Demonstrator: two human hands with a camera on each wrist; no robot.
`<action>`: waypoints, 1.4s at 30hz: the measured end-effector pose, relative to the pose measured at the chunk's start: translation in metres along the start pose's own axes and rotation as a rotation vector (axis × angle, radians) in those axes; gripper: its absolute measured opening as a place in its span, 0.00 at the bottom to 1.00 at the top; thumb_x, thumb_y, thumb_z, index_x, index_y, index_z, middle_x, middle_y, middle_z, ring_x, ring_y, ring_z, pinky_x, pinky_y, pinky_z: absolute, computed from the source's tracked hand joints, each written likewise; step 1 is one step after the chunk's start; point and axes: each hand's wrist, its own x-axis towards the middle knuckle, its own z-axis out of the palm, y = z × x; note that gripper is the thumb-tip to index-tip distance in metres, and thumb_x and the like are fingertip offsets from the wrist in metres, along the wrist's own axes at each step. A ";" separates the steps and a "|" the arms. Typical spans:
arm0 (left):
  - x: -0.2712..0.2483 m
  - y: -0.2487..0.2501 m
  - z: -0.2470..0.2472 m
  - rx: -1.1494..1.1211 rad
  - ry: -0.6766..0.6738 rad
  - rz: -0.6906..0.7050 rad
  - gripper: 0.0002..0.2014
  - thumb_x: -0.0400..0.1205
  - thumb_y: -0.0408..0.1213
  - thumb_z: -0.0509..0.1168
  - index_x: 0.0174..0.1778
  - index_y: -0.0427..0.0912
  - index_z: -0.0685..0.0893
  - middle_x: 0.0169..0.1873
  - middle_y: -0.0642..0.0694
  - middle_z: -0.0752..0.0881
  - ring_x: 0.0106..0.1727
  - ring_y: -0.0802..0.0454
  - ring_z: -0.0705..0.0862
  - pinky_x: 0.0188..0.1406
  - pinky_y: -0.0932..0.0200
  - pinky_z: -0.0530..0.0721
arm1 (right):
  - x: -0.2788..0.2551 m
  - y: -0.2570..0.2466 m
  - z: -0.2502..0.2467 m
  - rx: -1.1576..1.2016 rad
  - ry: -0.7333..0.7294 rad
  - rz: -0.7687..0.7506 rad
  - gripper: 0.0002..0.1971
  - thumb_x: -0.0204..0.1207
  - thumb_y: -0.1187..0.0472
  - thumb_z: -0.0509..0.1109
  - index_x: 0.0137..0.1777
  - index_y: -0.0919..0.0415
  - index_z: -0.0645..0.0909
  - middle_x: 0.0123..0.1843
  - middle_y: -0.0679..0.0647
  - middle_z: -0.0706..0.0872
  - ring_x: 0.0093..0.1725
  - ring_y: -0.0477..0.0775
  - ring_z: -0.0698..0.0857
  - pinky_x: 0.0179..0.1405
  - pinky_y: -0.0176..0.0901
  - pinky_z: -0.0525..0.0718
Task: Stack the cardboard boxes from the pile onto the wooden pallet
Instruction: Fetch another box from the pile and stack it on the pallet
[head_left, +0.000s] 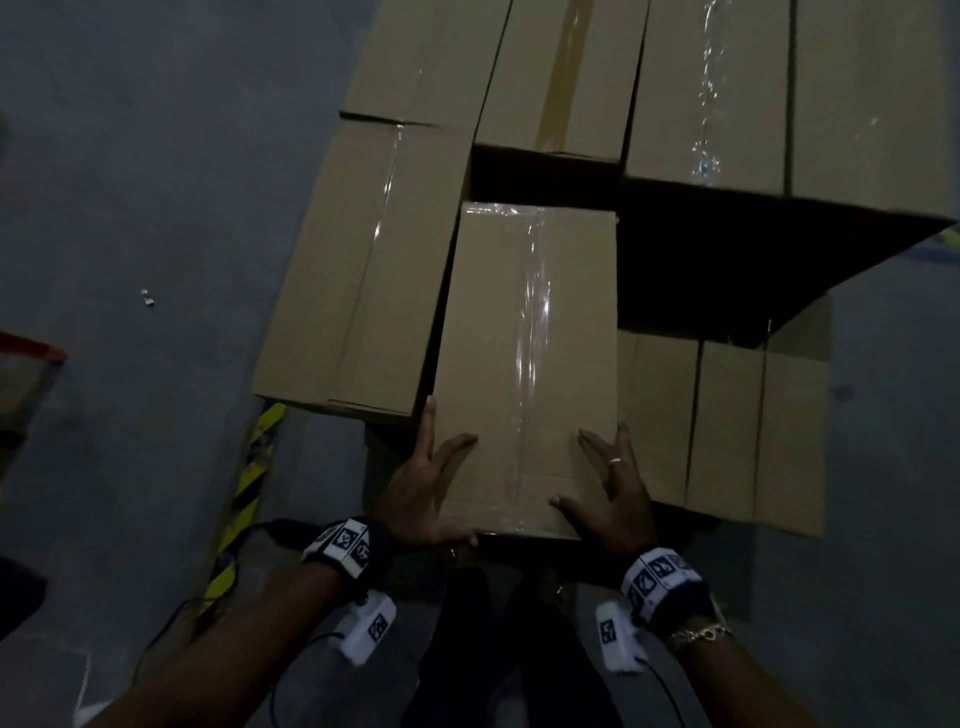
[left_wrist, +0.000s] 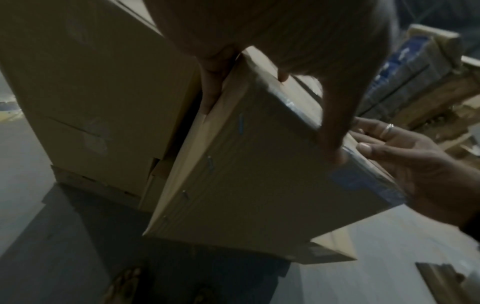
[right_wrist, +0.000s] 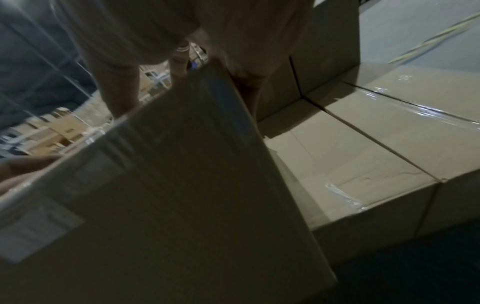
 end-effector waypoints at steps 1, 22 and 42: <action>0.003 -0.005 0.002 0.013 -0.012 0.000 0.63 0.56 0.68 0.83 0.85 0.51 0.64 0.86 0.46 0.26 0.77 0.31 0.75 0.57 0.39 0.89 | 0.003 0.002 0.002 -0.010 0.001 0.010 0.48 0.59 0.59 0.91 0.80 0.46 0.73 0.91 0.41 0.47 0.80 0.20 0.55 0.67 0.14 0.65; 0.040 -0.038 -0.012 0.702 -0.239 -0.130 0.76 0.53 0.85 0.64 0.89 0.48 0.39 0.87 0.31 0.37 0.87 0.28 0.39 0.75 0.14 0.47 | 0.032 0.009 0.020 -0.666 -0.343 -0.128 0.72 0.55 0.43 0.88 0.89 0.42 0.37 0.85 0.56 0.19 0.87 0.73 0.35 0.85 0.66 0.60; 0.082 -0.057 -0.054 0.728 -0.306 -0.026 0.74 0.59 0.68 0.80 0.88 0.54 0.35 0.87 0.38 0.31 0.87 0.29 0.39 0.73 0.11 0.52 | 0.075 0.007 0.010 -0.492 -0.281 -0.231 0.62 0.62 0.57 0.88 0.90 0.49 0.49 0.87 0.50 0.23 0.89 0.59 0.37 0.85 0.56 0.63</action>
